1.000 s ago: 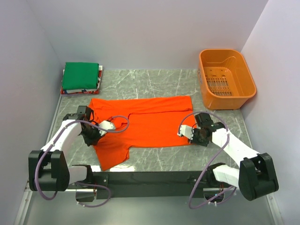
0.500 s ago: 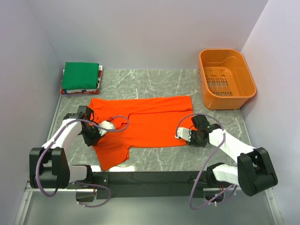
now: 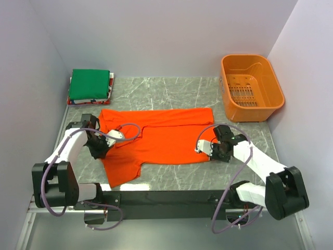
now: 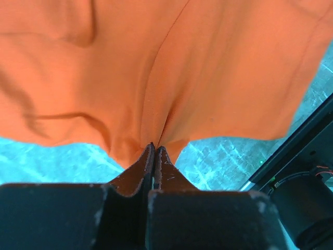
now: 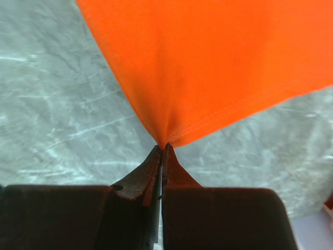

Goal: Fold and stack the t-shirts
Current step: Fold the tshirt

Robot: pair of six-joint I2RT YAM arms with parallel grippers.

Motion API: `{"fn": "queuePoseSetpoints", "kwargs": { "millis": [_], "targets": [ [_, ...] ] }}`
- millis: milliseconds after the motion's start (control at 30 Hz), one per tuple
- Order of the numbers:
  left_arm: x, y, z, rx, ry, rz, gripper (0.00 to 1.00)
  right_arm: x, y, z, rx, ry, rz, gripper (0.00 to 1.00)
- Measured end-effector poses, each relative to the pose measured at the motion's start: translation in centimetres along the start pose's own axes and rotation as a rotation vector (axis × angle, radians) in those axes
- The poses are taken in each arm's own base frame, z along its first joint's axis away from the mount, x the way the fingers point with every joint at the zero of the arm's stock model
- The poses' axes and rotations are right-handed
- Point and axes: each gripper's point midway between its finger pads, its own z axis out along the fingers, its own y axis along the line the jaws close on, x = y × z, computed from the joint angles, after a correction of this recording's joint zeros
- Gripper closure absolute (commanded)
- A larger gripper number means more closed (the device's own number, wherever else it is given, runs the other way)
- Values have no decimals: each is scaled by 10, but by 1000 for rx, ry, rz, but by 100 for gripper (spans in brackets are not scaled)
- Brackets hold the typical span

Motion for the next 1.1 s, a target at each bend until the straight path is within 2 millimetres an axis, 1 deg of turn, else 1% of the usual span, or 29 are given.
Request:
{"fn": "queuePoseSetpoints", "kwargs": {
  "millis": [133,267,367,567,633,767,900,1033,1100],
  "targets": [
    [-6,4,-12,-6,-25,-5,99,-8,-6,-17,16,-33,2,100],
    [-11,6,-21,0,-43,-15,99,-7,-8,-22,-6,-28,23,100],
    [-18,15,-29,-2,-66,-30,99,-7,-19,-25,-40,-12,61,100],
    [-36,51,-40,0,-108,-67,99,-18,-67,-31,-37,-23,123,100],
    [-43,64,-41,-3,-121,-72,99,-21,-82,-34,-35,-24,135,100],
    [-56,87,-41,-3,-138,-95,99,-30,-114,-31,-38,-18,144,100],
    [-66,112,-35,4,-150,-135,99,-39,-144,-19,-38,-6,151,100],
    [-74,135,-25,6,-159,-165,99,-42,-165,-4,-46,21,162,100],
    [-76,143,-19,12,-158,-179,97,-42,-171,4,-52,34,166,100]
  ]
}}
